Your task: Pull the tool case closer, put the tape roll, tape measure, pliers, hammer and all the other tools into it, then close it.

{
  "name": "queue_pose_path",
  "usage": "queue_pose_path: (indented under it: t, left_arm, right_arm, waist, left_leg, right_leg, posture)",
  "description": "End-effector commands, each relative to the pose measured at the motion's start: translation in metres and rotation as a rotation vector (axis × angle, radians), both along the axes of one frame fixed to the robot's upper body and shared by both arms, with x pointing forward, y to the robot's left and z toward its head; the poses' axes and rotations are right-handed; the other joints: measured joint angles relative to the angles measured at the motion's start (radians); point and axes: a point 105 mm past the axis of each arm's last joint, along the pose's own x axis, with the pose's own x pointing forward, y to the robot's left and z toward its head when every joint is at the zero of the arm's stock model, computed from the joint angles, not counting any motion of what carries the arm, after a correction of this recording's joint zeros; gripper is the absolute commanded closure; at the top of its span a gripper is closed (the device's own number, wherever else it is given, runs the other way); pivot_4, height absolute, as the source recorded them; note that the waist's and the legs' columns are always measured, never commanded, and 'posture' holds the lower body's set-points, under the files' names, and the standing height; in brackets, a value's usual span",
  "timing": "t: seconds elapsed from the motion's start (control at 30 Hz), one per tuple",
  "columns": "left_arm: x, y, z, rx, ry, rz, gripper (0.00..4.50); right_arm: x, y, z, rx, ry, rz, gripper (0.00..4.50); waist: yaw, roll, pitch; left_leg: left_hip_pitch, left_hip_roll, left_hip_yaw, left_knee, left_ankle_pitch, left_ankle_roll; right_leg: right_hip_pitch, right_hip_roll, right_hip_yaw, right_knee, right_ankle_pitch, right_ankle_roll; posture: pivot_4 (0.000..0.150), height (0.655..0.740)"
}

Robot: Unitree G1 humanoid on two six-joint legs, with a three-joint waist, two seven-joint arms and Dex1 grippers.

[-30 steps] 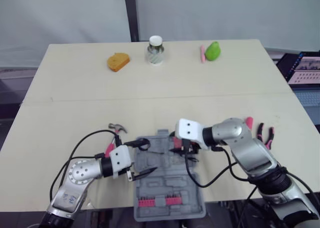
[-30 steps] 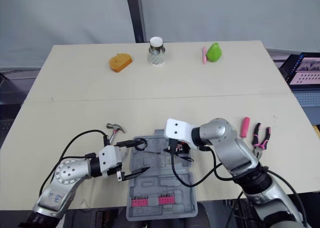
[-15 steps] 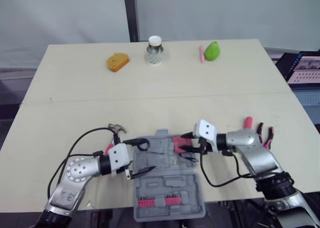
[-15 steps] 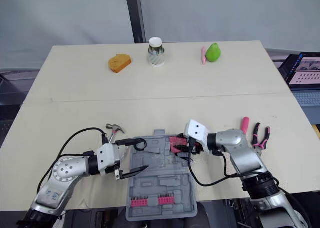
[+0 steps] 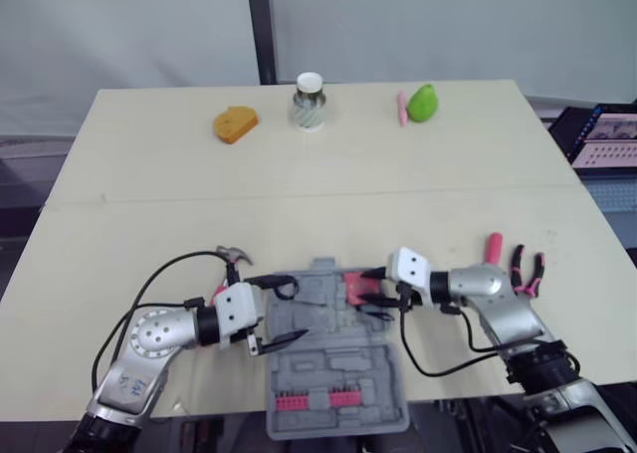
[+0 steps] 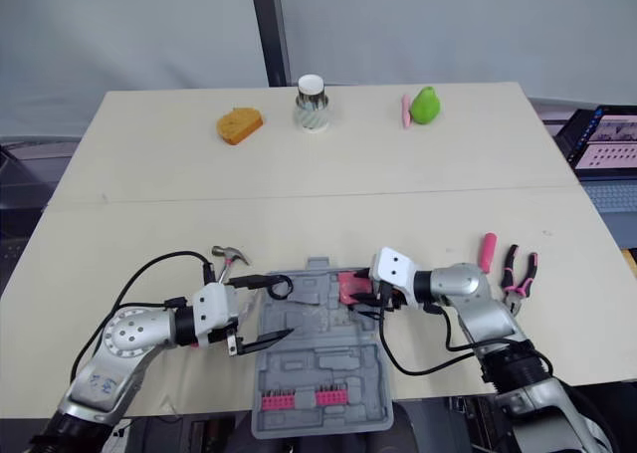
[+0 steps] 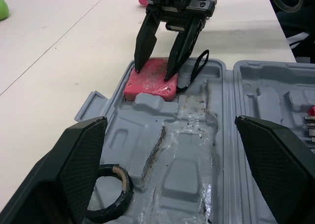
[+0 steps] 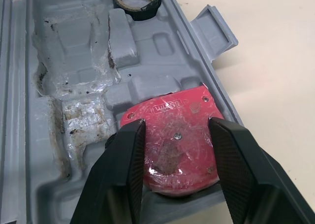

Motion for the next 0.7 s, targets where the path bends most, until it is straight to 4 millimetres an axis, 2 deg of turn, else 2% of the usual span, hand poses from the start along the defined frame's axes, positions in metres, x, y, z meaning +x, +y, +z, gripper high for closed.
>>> queue_pose_path:
  t: [0.03, 0.1, 0.2, 0.33, 0.4, 0.5, 0.6, 0.63, 0.7]
  left_arm:
    - [0.000, 0.002, 0.013, -0.012, -0.039, -0.006, 0.00]
    - [0.000, 0.003, 0.014, -0.009, -0.038, -0.004, 0.00]
    - [0.000, 0.004, 0.015, -0.002, -0.035, -0.003, 0.00]
    - [-0.001, 0.007, 0.016, 0.001, -0.024, 0.000, 0.00]
    - [0.000, 0.009, 0.018, -0.009, -0.014, 0.018, 0.00]
    - [0.003, 0.014, 0.026, -0.061, 0.037, 0.063, 0.00]
    - [0.007, 0.032, 0.030, -0.105, 0.103, 0.155, 0.00]
    - [0.008, 0.044, 0.027, -0.110, 0.143, 0.208, 0.00]
    - [0.010, 0.067, 0.019, -0.087, 0.181, 0.303, 0.00]
  right_arm:
    - [-0.010, -0.020, -0.049, -0.063, 0.135, -0.076, 2.35]
    - [-0.011, -0.020, -0.055, -0.053, 0.148, -0.080, 2.35]
    - [-0.012, -0.018, -0.057, -0.022, 0.157, -0.081, 2.35]
    - [-0.010, -0.010, -0.041, 0.065, 0.140, -0.057, 2.35]
    - [-0.010, -0.005, -0.016, 0.148, 0.126, -0.042, 2.35]
    - [-0.015, -0.005, 0.033, 0.272, 0.114, -0.036, 2.35]
    - [-0.028, -0.031, 0.072, 0.323, 0.128, -0.088, 2.35]
    - [-0.032, -0.051, 0.079, 0.315, 0.136, -0.148, 2.35]
    - [-0.038, -0.092, 0.081, 0.274, 0.170, -0.284, 2.35]
  waist:
    - [0.000, -0.002, -0.002]
    - [0.000, -0.004, -0.003]
    - [0.001, -0.004, -0.006]
    - [0.001, -0.005, -0.007]
    - [0.003, -0.004, -0.006]
    - [0.005, 0.002, -0.003]
    - [0.007, 0.008, 0.001]
    - [0.010, 0.008, 0.001]
    - [0.021, 0.008, 0.001]
  left_leg:
    - [0.001, 0.000, 0.000, 0.000, 0.000, 0.000]
    - [0.002, 0.000, -0.001, 0.000, 0.000, 0.000]
    - [0.014, 0.000, -0.001, -0.004, 0.000, 0.000]
    - [0.014, 0.001, -0.001, -0.004, 0.000, -0.001]
    - [0.014, 0.001, -0.001, -0.004, -0.001, -0.001]
    - [0.010, 0.001, -0.002, -0.004, -0.001, -0.001]
    - [0.006, 0.001, -0.002, -0.003, -0.001, -0.001]
    - [0.006, 0.000, -0.002, -0.003, -0.001, -0.001]
    - [0.006, 0.000, -0.002, -0.004, -0.001, 0.000]
  right_leg:
    - [0.001, 0.000, 0.000, 0.000, 0.000, 0.000]
    - [0.003, 0.000, 0.000, -0.001, 0.000, 0.000]
    - [0.017, 0.000, -0.001, -0.007, 0.000, 0.000]
    - [0.018, 0.001, 0.000, -0.011, 0.000, 0.000]
    - [0.018, 0.001, 0.000, -0.011, 0.000, 0.000]
    - [0.015, 0.001, 0.000, -0.010, 0.000, 0.000]
    - [0.012, 0.001, 0.000, -0.011, 0.000, 0.000]
    - [0.012, 0.001, 0.000, -0.011, 0.000, 0.000]
    - [0.012, 0.001, -0.001, -0.011, 0.000, 0.000]
  posture:
    - [0.150, 0.7400]
    - [0.150, 0.7400]
    - [0.150, 0.7400]
    - [0.150, 0.7400]
    - [0.150, 0.7400]
    - [0.150, 0.7400]
    - [0.150, 0.7400]
    - [0.150, 0.7400]
    - [0.150, 0.7400]
